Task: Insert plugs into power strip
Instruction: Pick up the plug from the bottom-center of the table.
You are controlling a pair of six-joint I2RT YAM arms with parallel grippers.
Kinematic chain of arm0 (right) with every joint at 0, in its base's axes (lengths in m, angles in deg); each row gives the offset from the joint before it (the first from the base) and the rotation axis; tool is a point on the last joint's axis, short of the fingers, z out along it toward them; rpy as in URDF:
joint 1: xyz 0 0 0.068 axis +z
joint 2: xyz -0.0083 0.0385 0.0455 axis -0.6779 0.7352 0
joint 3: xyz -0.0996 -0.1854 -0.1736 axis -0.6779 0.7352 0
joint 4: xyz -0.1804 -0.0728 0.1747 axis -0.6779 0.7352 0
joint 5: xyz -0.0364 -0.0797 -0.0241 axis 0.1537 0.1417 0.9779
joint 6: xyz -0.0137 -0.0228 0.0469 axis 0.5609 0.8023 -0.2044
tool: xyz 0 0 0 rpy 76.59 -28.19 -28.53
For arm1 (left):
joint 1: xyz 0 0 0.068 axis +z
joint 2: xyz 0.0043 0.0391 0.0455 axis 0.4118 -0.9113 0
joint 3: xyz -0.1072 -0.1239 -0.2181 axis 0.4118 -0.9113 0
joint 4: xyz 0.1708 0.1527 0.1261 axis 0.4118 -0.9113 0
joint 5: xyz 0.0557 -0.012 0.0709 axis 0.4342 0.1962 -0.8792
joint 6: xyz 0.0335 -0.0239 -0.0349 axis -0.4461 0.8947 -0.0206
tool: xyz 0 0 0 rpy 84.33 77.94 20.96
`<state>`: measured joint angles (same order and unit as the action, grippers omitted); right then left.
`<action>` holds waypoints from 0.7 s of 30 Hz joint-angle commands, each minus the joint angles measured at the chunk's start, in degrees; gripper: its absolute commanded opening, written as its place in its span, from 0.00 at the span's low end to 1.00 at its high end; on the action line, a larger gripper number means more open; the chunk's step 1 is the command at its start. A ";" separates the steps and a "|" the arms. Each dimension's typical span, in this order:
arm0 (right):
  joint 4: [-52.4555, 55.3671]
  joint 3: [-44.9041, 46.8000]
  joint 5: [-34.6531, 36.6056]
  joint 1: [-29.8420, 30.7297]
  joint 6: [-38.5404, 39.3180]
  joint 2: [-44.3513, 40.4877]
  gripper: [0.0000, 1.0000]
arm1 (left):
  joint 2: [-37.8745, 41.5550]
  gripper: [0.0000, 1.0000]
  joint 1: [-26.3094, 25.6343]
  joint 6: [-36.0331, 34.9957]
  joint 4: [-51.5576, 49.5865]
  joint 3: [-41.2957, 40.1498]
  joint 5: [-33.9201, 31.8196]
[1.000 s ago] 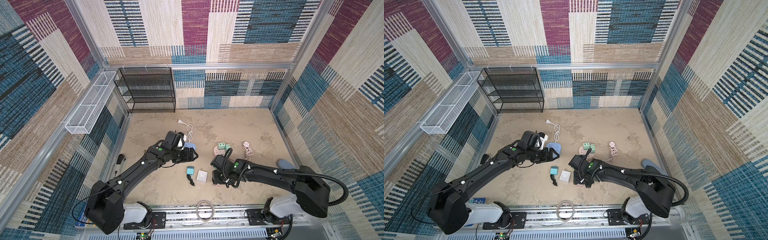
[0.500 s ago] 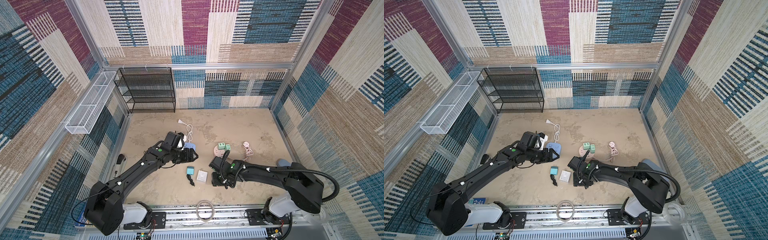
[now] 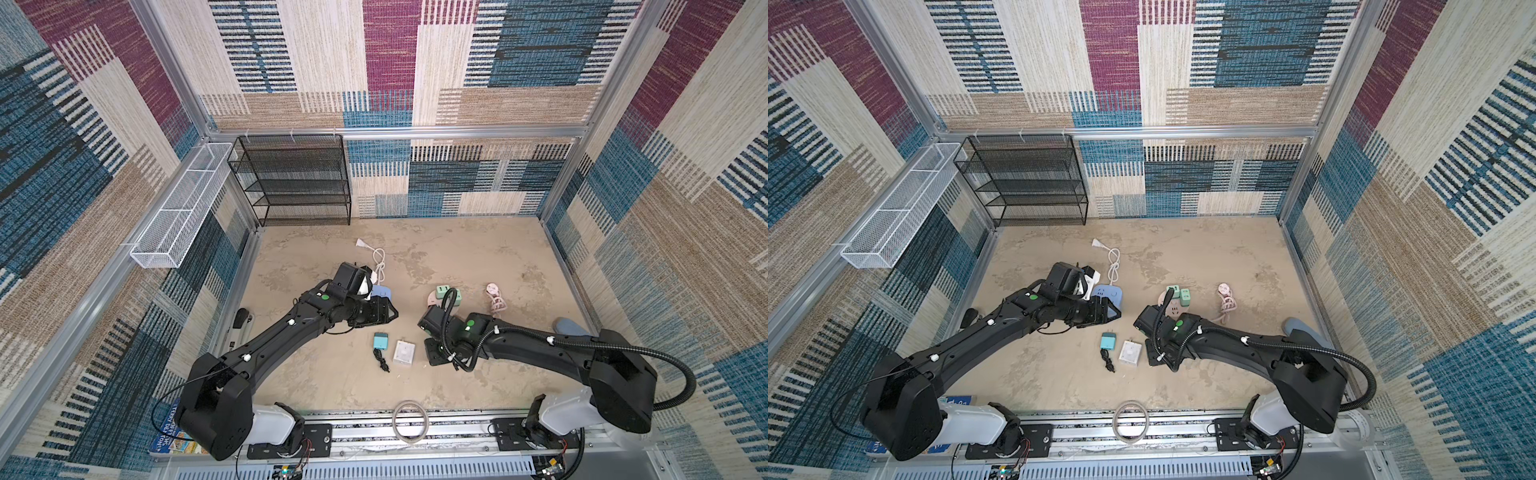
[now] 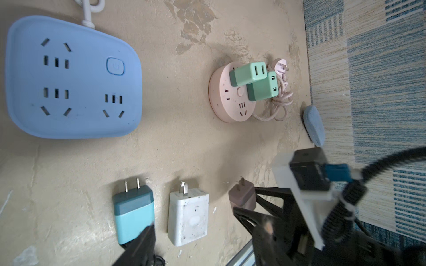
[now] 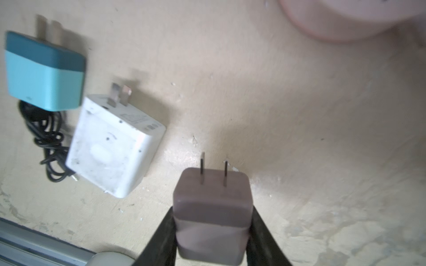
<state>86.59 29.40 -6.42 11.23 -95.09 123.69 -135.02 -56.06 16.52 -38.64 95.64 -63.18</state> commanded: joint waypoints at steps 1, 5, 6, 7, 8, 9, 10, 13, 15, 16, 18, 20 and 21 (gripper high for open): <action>0.18 -2.13 3.90 -0.09 8.03 -2.28 0.00 | -0.66 0.68 -0.95 -0.76 0.07 0.53 1.77; -1.67 -4.73 2.91 -0.04 14.22 -3.68 0.00 | -0.55 0.67 -2.97 -0.81 0.42 0.98 2.55; -2.56 -4.95 2.46 -0.10 15.26 -4.22 0.00 | -0.37 0.67 -3.33 -0.70 0.67 0.90 2.70; -3.74 -4.88 1.74 -0.07 16.70 -4.88 0.00 | -0.08 0.67 -3.66 -0.70 1.30 0.81 3.45; -4.86 -4.66 0.31 -0.04 18.07 -5.65 0.00 | 0.07 0.67 -3.84 -0.65 2.06 0.63 4.58; -5.81 -4.51 -0.69 -0.07 19.04 -6.23 0.00 | 0.12 0.65 -3.93 -0.46 2.51 0.53 5.30; -6.58 -4.31 -1.45 -0.09 19.77 -6.79 0.00 | 0.19 0.65 -4.12 -0.43 2.67 0.46 6.10; -8.17 -3.92 -3.95 -0.10 21.62 -8.10 0.00 | 0.78 0.64 -4.87 -0.82 2.90 0.29 6.42; -8.77 -3.86 -6.19 -0.07 22.72 -8.52 0.00 | 1.18 0.64 -5.08 -0.72 3.33 -0.23 6.10; -9.12 -3.88 -6.96 -0.04 22.88 -8.58 0.00 | 1.28 0.65 -5.16 -0.70 4.22 -0.50 6.82; -9.58 -3.88 -8.19 -0.09 23.15 -8.71 0.00 | 1.32 0.65 -5.30 -0.52 5.16 -0.74 7.94; -9.86 -4.25 -8.40 -0.04 23.15 -8.61 0.00 | 1.20 0.66 -5.67 -0.51 5.41 -0.71 8.16; -10.07 -4.28 -8.61 -0.09 23.15 -8.54 0.00 | 1.11 0.66 -5.76 -0.60 5.49 -0.72 8.33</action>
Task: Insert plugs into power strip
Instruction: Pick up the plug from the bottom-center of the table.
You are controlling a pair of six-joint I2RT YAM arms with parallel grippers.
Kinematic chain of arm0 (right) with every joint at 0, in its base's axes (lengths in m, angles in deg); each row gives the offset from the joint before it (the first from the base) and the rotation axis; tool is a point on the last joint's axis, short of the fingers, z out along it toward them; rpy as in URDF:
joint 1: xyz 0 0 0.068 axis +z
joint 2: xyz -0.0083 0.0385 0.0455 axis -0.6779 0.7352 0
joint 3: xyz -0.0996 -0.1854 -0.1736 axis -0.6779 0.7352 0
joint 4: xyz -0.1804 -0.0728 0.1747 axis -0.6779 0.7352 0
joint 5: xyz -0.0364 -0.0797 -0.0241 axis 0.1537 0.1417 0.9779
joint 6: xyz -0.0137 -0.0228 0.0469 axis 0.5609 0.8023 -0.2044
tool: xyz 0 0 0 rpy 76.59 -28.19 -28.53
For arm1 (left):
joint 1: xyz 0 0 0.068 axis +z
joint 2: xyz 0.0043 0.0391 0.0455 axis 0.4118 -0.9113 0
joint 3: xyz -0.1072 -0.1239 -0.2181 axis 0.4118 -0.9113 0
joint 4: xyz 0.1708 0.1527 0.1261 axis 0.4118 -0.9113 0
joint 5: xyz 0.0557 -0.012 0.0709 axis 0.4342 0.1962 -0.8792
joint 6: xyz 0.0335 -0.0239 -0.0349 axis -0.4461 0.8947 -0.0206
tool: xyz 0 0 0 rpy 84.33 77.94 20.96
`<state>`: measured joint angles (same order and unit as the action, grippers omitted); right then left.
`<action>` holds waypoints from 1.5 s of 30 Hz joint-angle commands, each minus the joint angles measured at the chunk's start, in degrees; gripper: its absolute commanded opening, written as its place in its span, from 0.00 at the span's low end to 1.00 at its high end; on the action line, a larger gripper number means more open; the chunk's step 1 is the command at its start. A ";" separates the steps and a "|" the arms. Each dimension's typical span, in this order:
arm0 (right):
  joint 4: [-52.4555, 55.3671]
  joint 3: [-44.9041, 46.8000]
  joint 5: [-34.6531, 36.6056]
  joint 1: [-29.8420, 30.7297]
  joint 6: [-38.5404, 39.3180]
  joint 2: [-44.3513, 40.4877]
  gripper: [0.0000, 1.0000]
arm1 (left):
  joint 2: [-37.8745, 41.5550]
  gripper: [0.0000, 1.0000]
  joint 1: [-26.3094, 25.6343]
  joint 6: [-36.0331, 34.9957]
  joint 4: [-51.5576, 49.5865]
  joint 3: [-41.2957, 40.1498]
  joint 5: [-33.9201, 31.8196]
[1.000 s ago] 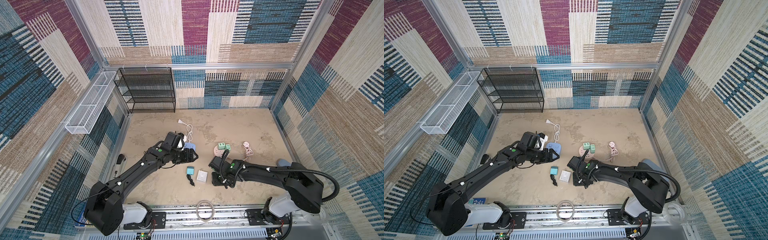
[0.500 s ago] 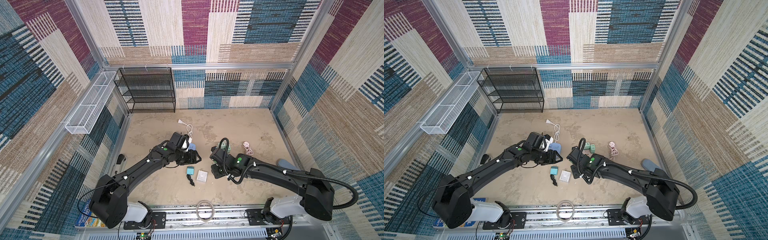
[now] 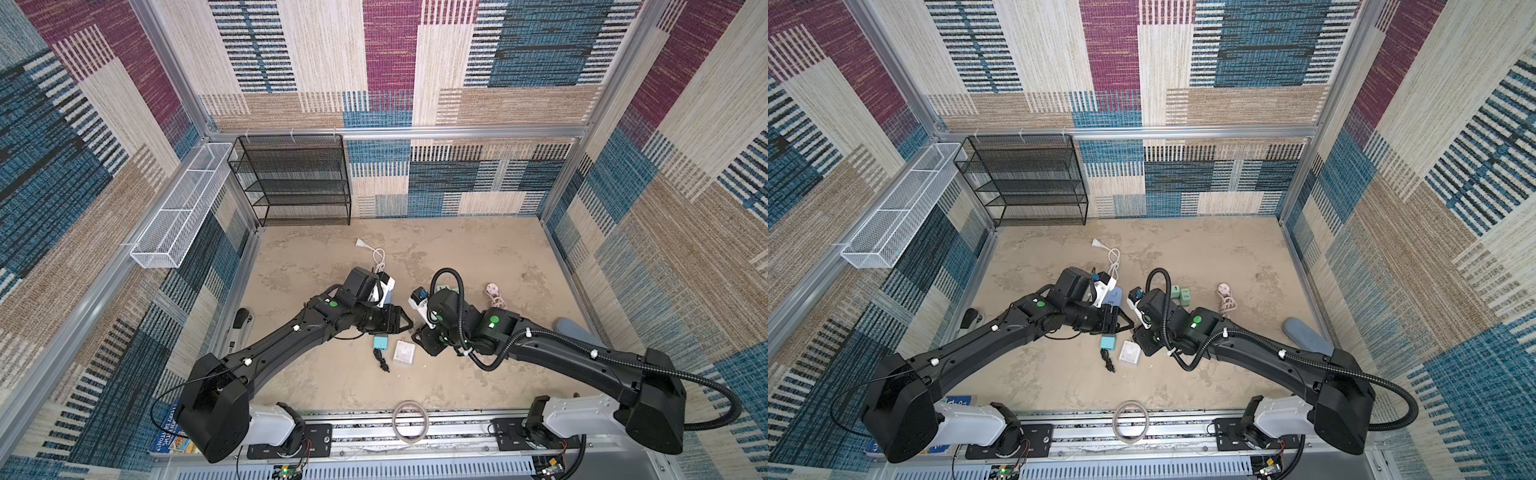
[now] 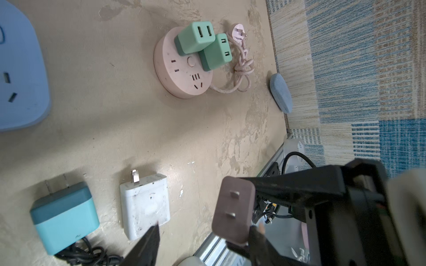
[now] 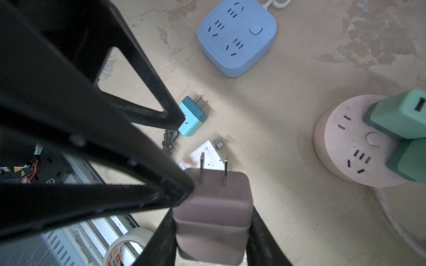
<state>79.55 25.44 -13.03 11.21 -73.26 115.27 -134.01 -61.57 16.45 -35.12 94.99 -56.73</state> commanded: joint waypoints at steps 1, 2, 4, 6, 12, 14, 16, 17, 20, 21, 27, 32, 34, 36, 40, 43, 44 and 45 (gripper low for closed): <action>-3.23 -0.38 -2.21 -0.08 1.32 -0.15 0.00 | 0.04 0.67 -0.36 -0.63 2.10 0.05 1.91; -3.26 -0.65 -2.32 -0.06 1.32 -0.10 0.00 | 0.08 0.67 -0.44 -0.74 2.16 0.13 1.91; -3.56 -0.79 -2.22 -0.06 1.30 -0.16 0.00 | -0.10 0.66 -0.60 -0.80 2.22 0.13 1.91; -3.71 -1.02 -2.20 -0.01 1.45 -0.09 0.00 | -0.19 0.66 -0.79 -0.76 2.99 -0.12 4.56; -3.87 -1.71 -1.88 -0.06 1.93 0.71 0.00 | -1.14 0.61 -1.20 -0.50 3.92 -0.05 6.48; -3.79 -1.87 -2.01 -0.02 2.20 0.97 0.00 | -1.43 0.59 -1.39 -0.45 4.16 -0.10 6.83; -3.80 -2.11 -1.48 -0.08 2.31 1.30 0.00 | -1.62 0.53 -1.50 -0.36 4.37 -0.13 7.31; -3.87 -2.23 -1.36 -0.07 2.37 1.36 0.00 | -1.83 0.49 -1.58 -0.29 4.60 -0.14 7.59; -4.21 -2.72 -1.19 -0.11 2.59 1.57 0.00 | -2.36 0.45 -1.68 -0.26 4.70 -0.04 8.31; -4.35 -2.76 -1.03 -0.12 2.66 1.65 0.00 | -2.55 0.44 -1.68 -0.36 4.70 -0.05 8.56; -3.87 -3.90 0.30 -0.34 3.50 2.08 0.00 | -2.98 0.41 -1.94 -0.54 4.88 -0.22 9.30; -3.96 -4.18 0.02 -1.39 3.78 1.95 0.00 | -3.32 0.37 -2.03 -0.42 5.14 -0.66 9.99; -4.10 -4.17 -0.34 -1.92 4.02 1.59 0.00 | -3.35 0.37 -2.03 -0.59 5.14 -0.92 10.14; -4.14 -4.26 -0.43 -2.28 4.13 1.46 0.00 | -3.30 0.36 -2.03 -0.54 5.31 -1.10 10.08; -4.40 -4.34 -0.37 -2.87 4.25 1.58 0.00 | -3.46 0.13 -2.12 0.04 6.56 -1.27 11.13; -5.48 -3.93 -0.50 -3.42 4.05 1.74 0.16 | -3.57 0.00 -2.08 0.80 7.82 -1.53 11.02; -6.10 -3.76 -0.65 -3.78 3.82 1.89 0.23 | -3.66 0.00 -2.08 1.15 8.48 -1.63 11.14; -6.57 -3.63 -1.00 -4.25 3.63 2.15 0.26 | -3.86 0.00 -2.12 1.37 8.92 -1.63 11.06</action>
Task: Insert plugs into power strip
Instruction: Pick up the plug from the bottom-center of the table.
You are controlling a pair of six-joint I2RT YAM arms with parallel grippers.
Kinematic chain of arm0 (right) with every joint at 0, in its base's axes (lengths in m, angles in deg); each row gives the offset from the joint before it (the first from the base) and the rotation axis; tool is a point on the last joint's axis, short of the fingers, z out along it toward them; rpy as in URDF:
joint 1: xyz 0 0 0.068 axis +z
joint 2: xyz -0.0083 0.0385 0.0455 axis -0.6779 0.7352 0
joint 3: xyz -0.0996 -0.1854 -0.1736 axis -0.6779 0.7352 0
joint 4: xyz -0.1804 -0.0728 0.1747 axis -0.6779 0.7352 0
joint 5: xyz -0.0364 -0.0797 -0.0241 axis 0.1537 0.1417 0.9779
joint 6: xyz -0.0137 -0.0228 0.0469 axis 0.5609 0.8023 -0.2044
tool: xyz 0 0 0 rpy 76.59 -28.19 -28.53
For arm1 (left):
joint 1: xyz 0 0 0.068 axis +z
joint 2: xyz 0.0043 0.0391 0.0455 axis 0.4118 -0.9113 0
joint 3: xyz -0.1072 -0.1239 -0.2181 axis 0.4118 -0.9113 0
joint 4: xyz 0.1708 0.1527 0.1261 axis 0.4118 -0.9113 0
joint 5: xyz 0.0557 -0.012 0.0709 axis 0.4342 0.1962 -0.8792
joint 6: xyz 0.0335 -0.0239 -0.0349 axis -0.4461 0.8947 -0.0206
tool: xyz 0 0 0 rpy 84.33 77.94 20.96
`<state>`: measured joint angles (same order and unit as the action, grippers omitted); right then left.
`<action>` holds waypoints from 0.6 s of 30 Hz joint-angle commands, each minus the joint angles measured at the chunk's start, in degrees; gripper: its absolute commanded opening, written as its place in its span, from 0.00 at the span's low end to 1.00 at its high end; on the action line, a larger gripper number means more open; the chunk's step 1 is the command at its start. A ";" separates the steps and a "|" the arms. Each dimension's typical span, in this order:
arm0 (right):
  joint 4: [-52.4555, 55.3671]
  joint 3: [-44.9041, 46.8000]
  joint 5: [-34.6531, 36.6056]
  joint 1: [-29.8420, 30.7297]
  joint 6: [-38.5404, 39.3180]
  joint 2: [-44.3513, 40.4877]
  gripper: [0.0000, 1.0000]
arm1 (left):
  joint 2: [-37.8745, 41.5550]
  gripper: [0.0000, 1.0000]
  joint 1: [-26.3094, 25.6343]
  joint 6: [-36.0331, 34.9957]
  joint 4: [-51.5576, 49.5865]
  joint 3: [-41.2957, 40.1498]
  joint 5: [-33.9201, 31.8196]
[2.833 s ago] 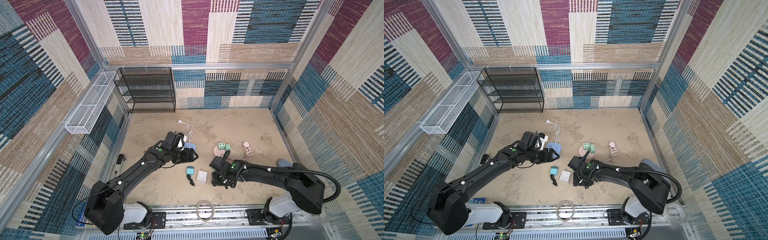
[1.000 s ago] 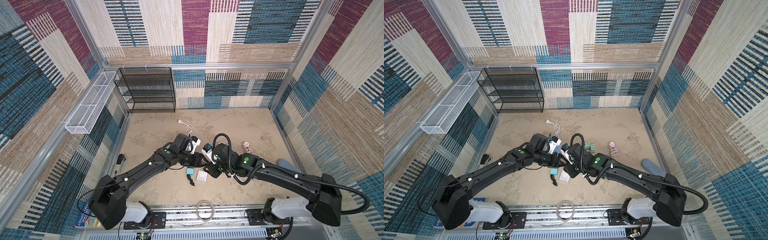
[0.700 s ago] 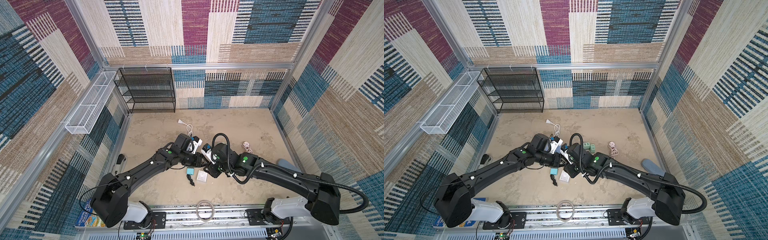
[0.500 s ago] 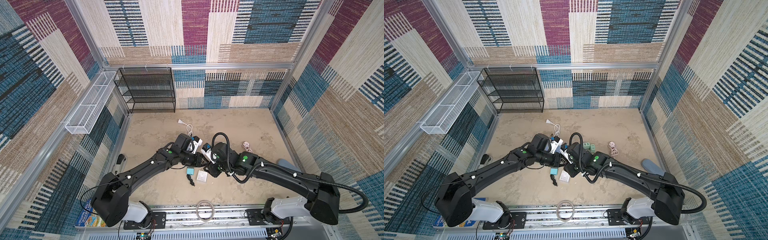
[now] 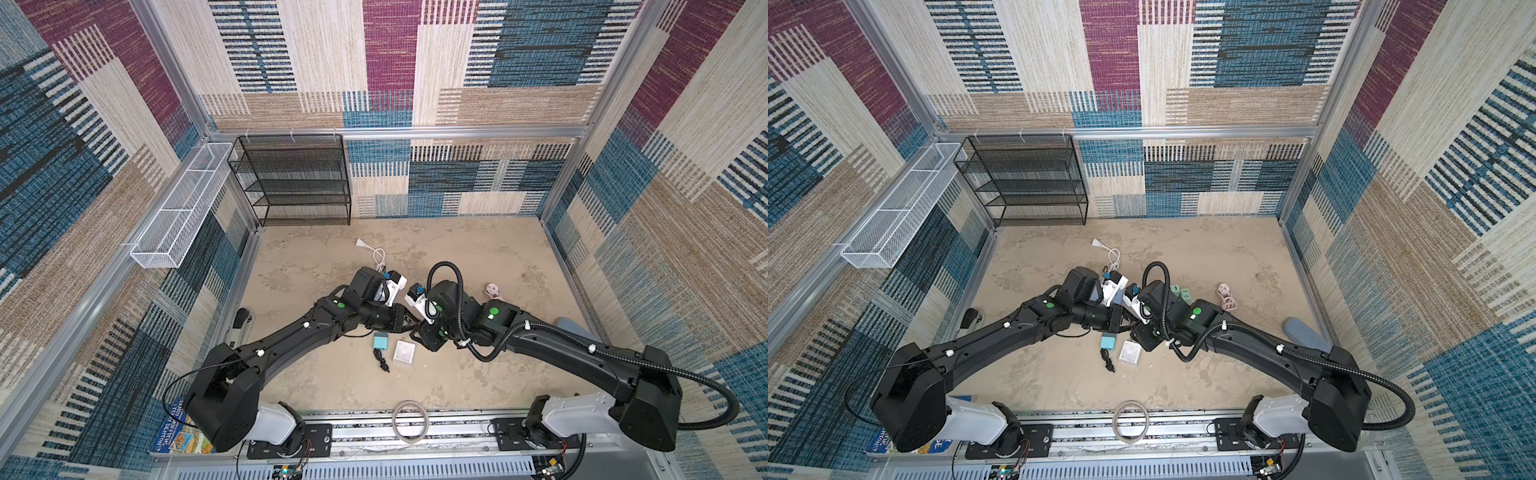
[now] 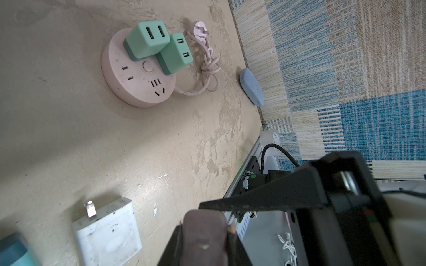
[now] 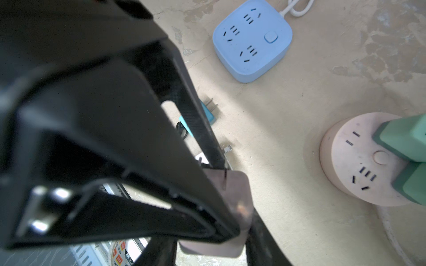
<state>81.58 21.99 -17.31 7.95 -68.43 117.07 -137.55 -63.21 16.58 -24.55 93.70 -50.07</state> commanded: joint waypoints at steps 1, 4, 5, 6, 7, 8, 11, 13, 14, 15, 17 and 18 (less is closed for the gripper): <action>-9.11 -0.04 2.76 -1.43 -1.31 0.62 0.31 | -0.37 0.00 -0.48 1.57 -1.08 -0.39 4.32; -9.82 0.11 1.74 -2.15 -1.67 0.66 0.60 | -0.56 0.00 -0.39 2.38 0.38 -0.36 2.70; -10.07 0.32 1.33 -2.49 -1.61 0.29 0.64 | -0.60 0.00 -0.39 2.53 0.49 -0.26 2.10; -10.21 0.57 1.05 -2.88 -1.75 -0.29 0.68 | -0.79 0.00 -0.31 2.58 0.45 0.16 1.38; -10.21 0.73 0.63 -3.27 -1.83 -0.83 0.70 | -0.86 0.00 -0.20 2.73 0.50 0.43 0.90; -9.98 0.78 0.18 -3.72 -1.84 -1.51 0.72 | -0.97 0.00 -0.13 3.00 0.89 0.75 0.34; -9.51 1.54 -0.32 -4.99 -2.89 -4.41 0.75 | -1.12 0.00 0.67 4.11 1.91 1.70 -1.33; -9.76 2.09 -0.87 -6.33 -4.68 -6.28 0.75 | -0.63 0.00 1.54 6.36 4.06 1.50 -2.99; -10.14 2.44 -1.11 -6.81 -5.96 -7.19 0.75 | -0.20 0.00 2.12 8.01 6.09 0.92 -3.73; -10.84 2.66 -1.12 -7.18 -7.56 -8.09 0.75 | 0.17 0.00 2.57 10.15 8.71 0.12 -3.78; -13.26 3.16 -0.51 -7.61 -11.31 -9.46 0.75 | 0.80 0.00 3.59 14.12 14.09 -1.25 -3.78; -15.10 3.85 -0.37 -7.72 -13.68 -10.21 0.75 | 1.04 0.00 3.93 16.15 16.88 -1.80 -3.78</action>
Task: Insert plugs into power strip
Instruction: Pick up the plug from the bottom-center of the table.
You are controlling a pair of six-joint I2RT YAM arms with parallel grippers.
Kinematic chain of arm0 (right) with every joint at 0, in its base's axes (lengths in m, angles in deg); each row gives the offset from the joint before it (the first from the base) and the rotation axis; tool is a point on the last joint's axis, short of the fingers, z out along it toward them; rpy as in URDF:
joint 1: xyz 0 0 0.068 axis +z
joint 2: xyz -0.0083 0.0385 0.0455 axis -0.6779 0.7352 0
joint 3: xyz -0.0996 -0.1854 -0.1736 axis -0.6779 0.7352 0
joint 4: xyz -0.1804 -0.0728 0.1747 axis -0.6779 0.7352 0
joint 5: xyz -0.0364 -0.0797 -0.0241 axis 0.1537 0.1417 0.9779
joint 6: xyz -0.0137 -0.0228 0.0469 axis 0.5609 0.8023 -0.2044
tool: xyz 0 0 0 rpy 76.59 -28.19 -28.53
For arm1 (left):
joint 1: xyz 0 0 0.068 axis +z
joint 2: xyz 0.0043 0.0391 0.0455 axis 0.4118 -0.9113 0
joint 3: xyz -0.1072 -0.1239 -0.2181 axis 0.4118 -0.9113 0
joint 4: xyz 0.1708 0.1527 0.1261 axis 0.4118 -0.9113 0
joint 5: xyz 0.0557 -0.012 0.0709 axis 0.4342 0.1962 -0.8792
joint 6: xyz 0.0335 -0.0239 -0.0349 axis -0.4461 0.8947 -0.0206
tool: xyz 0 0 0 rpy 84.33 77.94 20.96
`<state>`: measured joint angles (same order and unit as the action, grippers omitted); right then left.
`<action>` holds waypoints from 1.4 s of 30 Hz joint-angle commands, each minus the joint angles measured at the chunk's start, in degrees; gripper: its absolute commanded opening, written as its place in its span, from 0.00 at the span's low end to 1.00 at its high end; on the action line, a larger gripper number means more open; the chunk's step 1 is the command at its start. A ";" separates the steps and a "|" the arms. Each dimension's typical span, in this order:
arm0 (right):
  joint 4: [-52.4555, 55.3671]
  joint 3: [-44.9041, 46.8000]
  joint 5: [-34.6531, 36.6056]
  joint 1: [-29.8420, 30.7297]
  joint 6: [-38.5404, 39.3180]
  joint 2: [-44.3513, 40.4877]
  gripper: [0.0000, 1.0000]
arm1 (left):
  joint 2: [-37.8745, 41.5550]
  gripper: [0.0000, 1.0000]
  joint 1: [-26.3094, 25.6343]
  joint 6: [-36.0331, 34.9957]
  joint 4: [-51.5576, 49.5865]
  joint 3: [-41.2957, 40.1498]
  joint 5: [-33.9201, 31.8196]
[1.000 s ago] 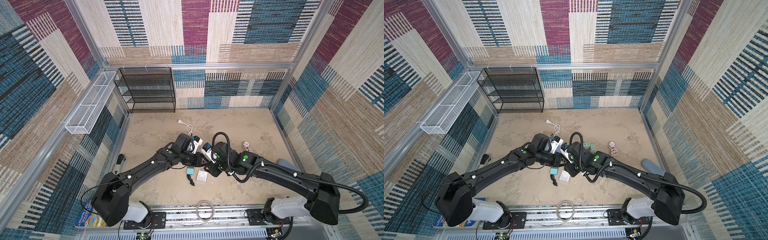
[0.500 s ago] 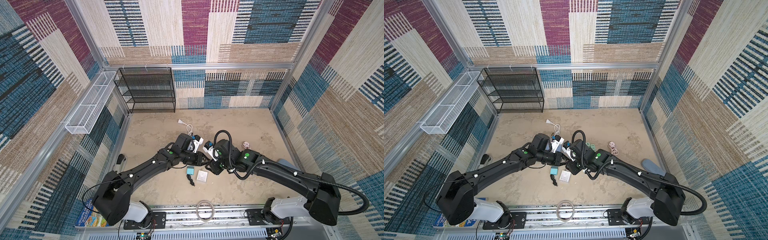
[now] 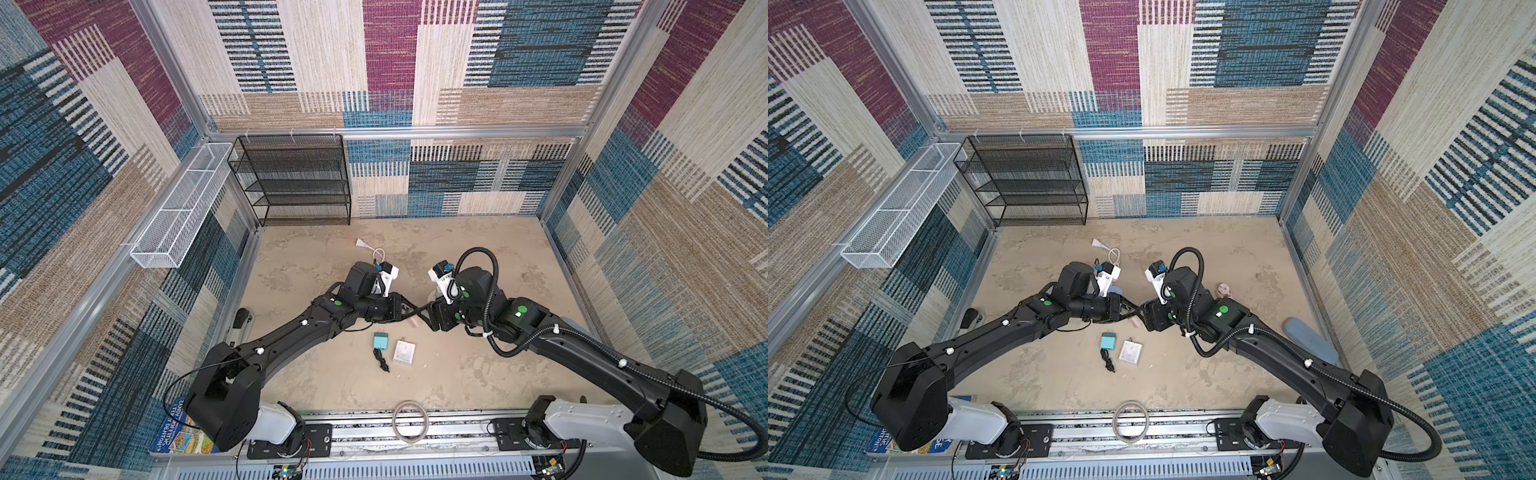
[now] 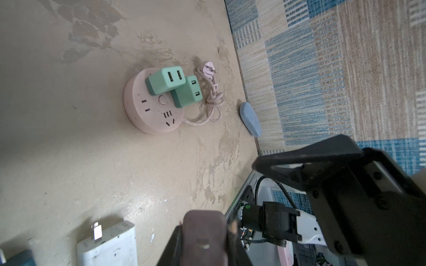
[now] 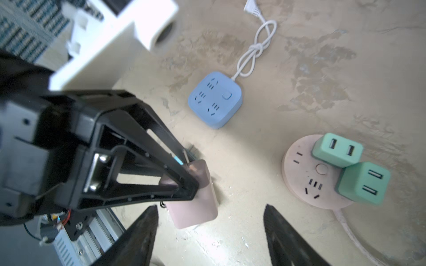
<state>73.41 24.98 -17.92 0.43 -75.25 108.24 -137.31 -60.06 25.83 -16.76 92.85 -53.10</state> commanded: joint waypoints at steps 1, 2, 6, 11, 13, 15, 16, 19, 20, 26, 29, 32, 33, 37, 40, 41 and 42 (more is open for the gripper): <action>-8.65 1.46 0.09 -0.22 -8.67 -1.90 0.75 | 0.99 0.00 1.00 8.97 11.37 -1.35 -0.71; -11.47 2.24 -0.83 -0.23 -10.57 -2.24 0.75 | 1.13 0.00 1.16 10.84 13.94 -1.67 -0.75; -17.09 1.91 -2.26 -0.31 -17.04 -1.81 0.76 | 2.01 0.00 1.21 16.78 22.45 -2.80 -3.80; -26.46 4.97 0.11 -1.91 -23.13 -5.65 0.77 | 4.38 0.00 1.21 20.03 27.25 -5.08 -6.87; -25.92 4.94 0.24 -4.06 -26.46 -6.65 0.70 | 5.42 0.00 1.21 19.83 26.73 -5.35 -7.62; -26.20 5.61 0.06 -5.92 -28.81 -8.10 0.67 | 6.31 0.00 1.21 19.88 26.60 -5.79 -7.95; -26.55 6.33 0.47 -6.55 -29.68 -8.94 0.65 | 6.75 0.00 1.21 20.01 26.60 -6.07 -8.27; -30.95 10.65 -1.70 -8.78 -32.25 -11.79 0.61 | 7.67 0.00 1.29 21.11 27.95 -7.47 -9.16; -33.32 12.52 -3.49 -9.64 -33.16 -12.66 0.60 | 7.84 0.00 1.29 21.80 28.97 -8.10 -9.31; -45.61 19.75 -12.97 -12.03 -37.63 -13.04 0.59 | 8.00 0.00 1.29 24.36 33.12 -9.42 -9.55; -52.72 23.07 -15.98 -12.48 -40.82 -12.31 0.59 | 7.78 0.00 1.34 24.53 33.51 -8.96 -9.28; -56.76 24.84 -17.08 -12.78 -42.96 -11.30 0.58 | 7.10 0.00 1.29 25.69 34.88 -8.97 -9.03; -57.03 24.83 -17.35 -12.78 -43.21 -10.78 0.58 | 6.81 0.00 1.29 26.15 35.39 -9.10 -8.97; -61.80 25.82 -19.47 -12.96 -45.44 -9.24 0.57 | 5.43 0.00 1.29 29.22 40.12 -10.59 -8.52; -62.64 26.06 -19.41 -12.96 -45.47 -8.55 0.57 | 3.97 0.00 1.30 31.41 44.24 -11.24 -7.83; -62.38 25.78 -19.52 -13.01 -45.37 -8.13 0.57 | 3.67 0.00 1.29 31.99 45.36 -11.43 -7.78; -62.05 25.53 -19.67 -12.99 -45.30 -7.59 0.56 | 3.33 0.00 1.29 32.41 46.31 -11.63 -7.50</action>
<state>14.85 50.77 -35.89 -12.55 -119.42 99.86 -133.46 -58.80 55.51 22.23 81.57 -61.69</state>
